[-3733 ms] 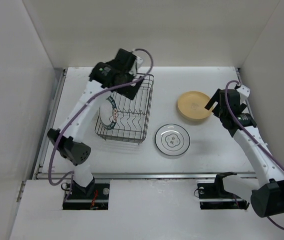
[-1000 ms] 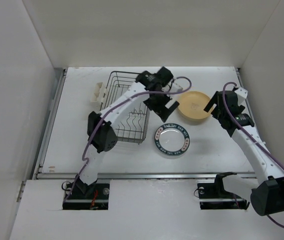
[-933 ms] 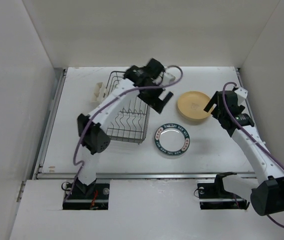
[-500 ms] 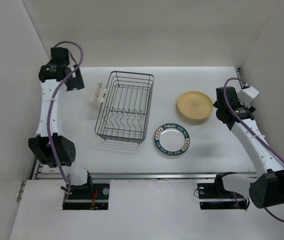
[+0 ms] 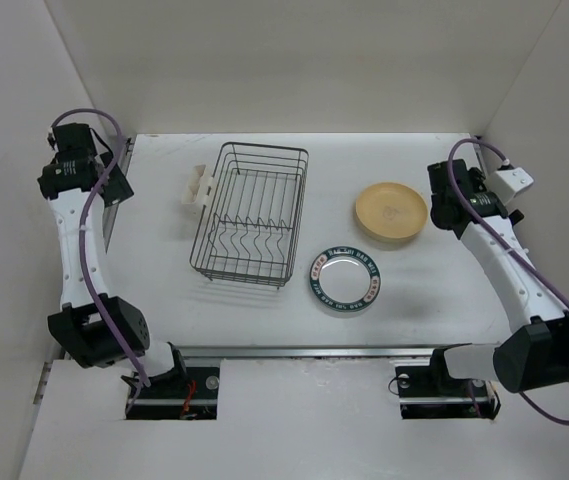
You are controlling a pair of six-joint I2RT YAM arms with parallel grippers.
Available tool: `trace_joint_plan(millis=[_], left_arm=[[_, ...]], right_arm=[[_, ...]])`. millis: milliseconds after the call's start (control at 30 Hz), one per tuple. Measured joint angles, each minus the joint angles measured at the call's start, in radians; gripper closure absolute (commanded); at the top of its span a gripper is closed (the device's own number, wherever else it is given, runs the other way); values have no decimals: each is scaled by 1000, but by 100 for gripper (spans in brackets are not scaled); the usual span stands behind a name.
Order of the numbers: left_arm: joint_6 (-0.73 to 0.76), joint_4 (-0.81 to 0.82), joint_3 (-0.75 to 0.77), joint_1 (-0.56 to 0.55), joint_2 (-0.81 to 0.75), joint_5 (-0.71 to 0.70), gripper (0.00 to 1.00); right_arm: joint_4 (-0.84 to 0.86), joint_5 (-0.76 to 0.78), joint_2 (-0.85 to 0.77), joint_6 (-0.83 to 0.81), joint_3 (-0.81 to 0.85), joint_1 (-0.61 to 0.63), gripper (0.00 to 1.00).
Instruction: Unload the plates from the dish rack
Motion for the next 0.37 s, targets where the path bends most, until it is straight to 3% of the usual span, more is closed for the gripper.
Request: trace_joint_plan(millis=[367], left_arm=[[0, 28, -34, 0, -8, 38, 1]], right_arm=[[-18, 14, -3, 27, -1, 0, 0]])
